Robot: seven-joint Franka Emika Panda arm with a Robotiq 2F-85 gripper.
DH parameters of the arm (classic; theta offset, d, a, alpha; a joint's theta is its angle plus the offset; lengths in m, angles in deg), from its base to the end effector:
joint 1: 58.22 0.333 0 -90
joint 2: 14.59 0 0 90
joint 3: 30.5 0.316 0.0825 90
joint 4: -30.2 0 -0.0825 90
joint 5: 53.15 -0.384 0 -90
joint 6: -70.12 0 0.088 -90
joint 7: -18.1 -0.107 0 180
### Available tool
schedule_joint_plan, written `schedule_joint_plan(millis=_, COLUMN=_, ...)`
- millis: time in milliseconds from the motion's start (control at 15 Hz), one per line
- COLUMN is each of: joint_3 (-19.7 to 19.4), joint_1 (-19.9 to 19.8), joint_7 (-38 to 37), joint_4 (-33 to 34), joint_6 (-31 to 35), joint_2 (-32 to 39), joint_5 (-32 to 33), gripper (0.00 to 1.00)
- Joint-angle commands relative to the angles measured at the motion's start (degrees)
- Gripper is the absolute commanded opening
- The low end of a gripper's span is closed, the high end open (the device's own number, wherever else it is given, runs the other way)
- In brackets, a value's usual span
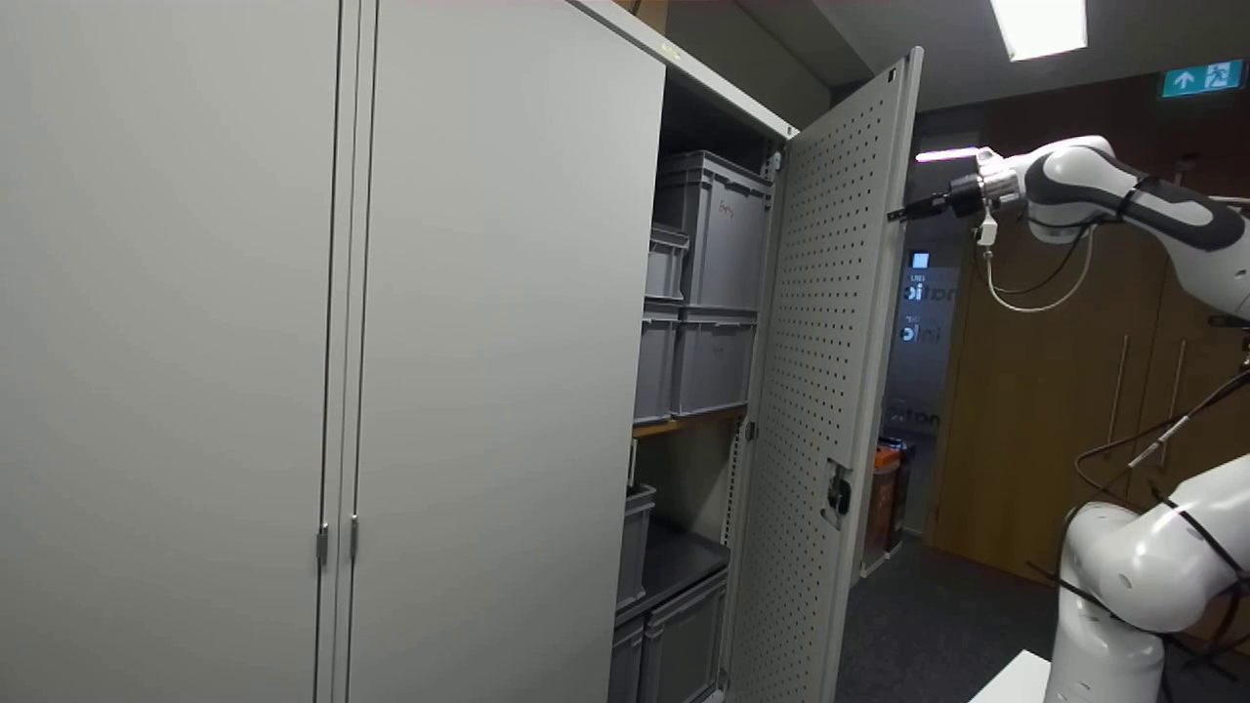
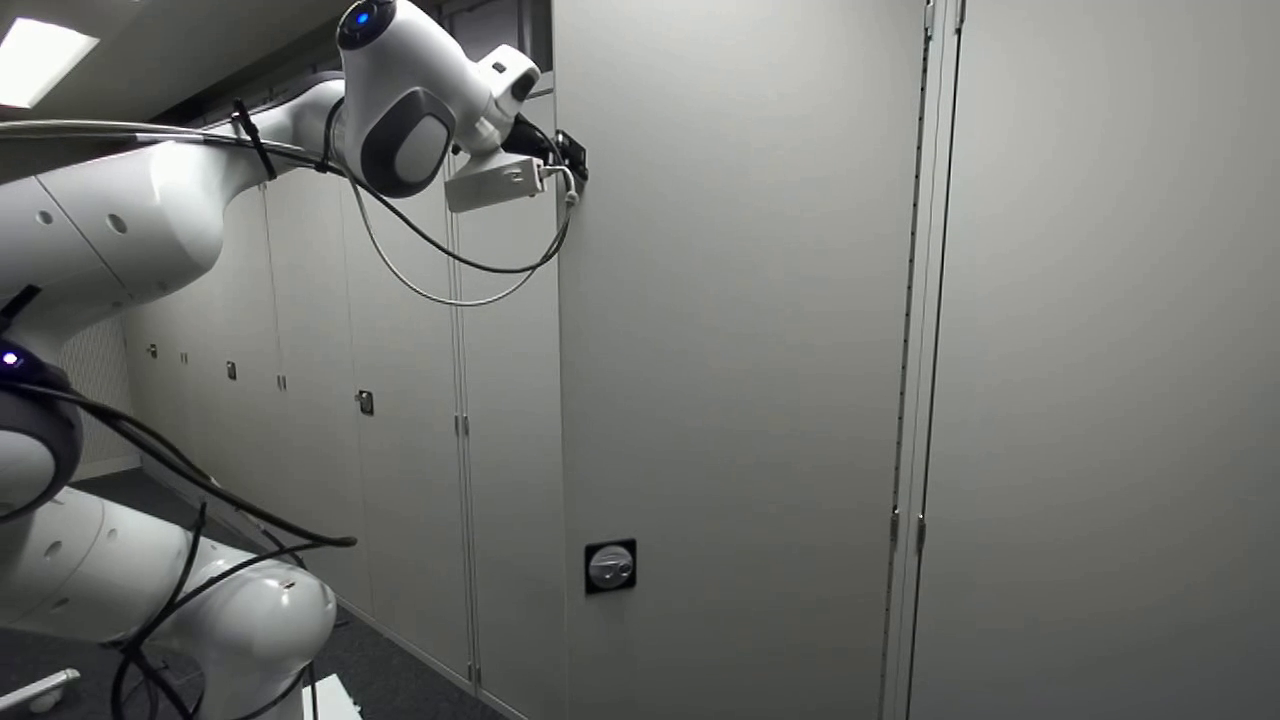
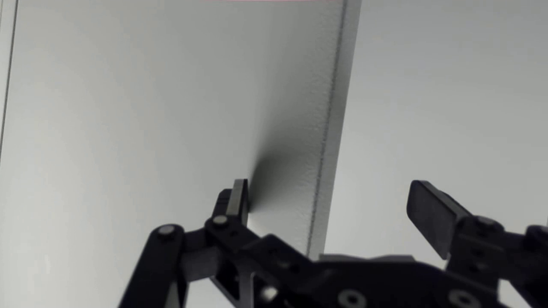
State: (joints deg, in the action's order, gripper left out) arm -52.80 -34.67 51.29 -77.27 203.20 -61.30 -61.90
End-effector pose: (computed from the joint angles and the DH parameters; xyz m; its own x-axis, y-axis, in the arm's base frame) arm 0.2914 -0.1183 0.8890 0.2205 0.2325 0.9473 0.3748 -0.9168 0.1378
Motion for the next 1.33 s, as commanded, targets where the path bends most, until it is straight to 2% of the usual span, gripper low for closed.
schedule_joint_plan(millis=0, joint_3=0.46, joint_1=1.59, joint_7=2.44, joint_4=4.07, joint_6=-0.60, joint_2=3.36, joint_5=-2.92, gripper=1.00)
schedule_joint_plan(millis=1267, joint_3=3.22, joint_1=0.83, joint_7=4.99, joint_4=11.27, joint_6=-3.27, joint_2=13.83, joint_5=-9.60, gripper=1.00)
